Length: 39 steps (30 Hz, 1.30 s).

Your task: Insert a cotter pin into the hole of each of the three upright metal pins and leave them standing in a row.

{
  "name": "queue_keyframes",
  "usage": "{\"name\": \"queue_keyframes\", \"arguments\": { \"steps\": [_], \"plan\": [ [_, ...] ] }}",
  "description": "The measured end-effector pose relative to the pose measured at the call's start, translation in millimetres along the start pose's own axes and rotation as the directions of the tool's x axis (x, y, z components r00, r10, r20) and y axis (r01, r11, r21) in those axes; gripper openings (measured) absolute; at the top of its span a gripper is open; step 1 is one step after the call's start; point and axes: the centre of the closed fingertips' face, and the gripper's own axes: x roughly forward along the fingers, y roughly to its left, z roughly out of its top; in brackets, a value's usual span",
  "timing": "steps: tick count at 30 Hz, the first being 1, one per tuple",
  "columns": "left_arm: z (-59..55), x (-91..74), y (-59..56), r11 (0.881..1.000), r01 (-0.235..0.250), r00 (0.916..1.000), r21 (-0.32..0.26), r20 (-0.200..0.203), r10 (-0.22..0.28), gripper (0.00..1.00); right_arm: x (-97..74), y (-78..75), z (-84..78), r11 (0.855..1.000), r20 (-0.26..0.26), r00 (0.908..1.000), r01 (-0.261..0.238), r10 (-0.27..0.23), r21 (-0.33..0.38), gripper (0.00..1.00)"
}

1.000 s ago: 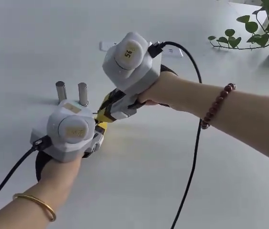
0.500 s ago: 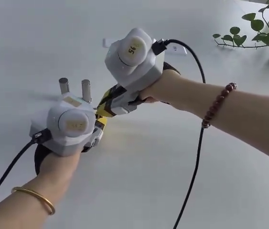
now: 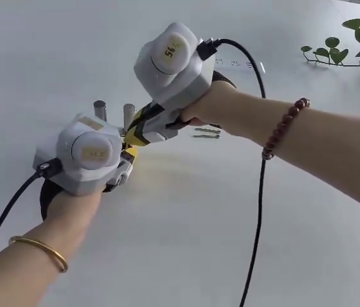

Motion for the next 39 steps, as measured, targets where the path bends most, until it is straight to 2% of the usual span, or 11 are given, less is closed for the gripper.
{"name": "queue_keyframes", "arguments": {
  "steps": [13,24,32,35,37,39],
  "plan": [
    [0.0,0.2,2.1,0.999,0.034,0.9994,-0.036,0.006,-0.033,0.07,3.0,-3.2,1.3,0.999,0.003,1.0,-0.008,0.008,0.037,0.04],
    [-6.3,1.5,0.7,0.998,0.043,0.9988,-0.046,-0.021,-0.044,0.1,4.7,-3.2,1.2,0.999,-0.002,0.9999,-0.015,0.015,0.041,0.04],
    [-6.3,0.8,2.6,0.999,0.039,0.9989,-0.035,-0.023,-0.039,0.16,4.4,-2.3,-1.5,0.999,-0.014,0.9997,-0.017,0.017,0.032,0.05],
    [-7.1,-0.5,2.9,0.999,0.04,0.9988,-0.037,-0.028,-0.041,0.19,2.2,-1.5,-1.8,0.999,-0.012,0.9998,-0.015,0.016,0.047,0.12],
    [-7.0,-2.3,3.0,0.996,0.042,0.9986,-0.074,-0.029,-0.044,0.22,-0.3,-1.6,-0.9,0.999,-0.006,0.9999,-0.013,0.013,0.052,0.13],
    [-6.0,-3.6,3.9,0.996,0.041,0.9988,-0.078,-0.025,-0.043,0.24,-2.7,-3.1,1.0,0.998,0.005,0.9999,-0.01,0.01,0.058,0.13]
  ]
}}
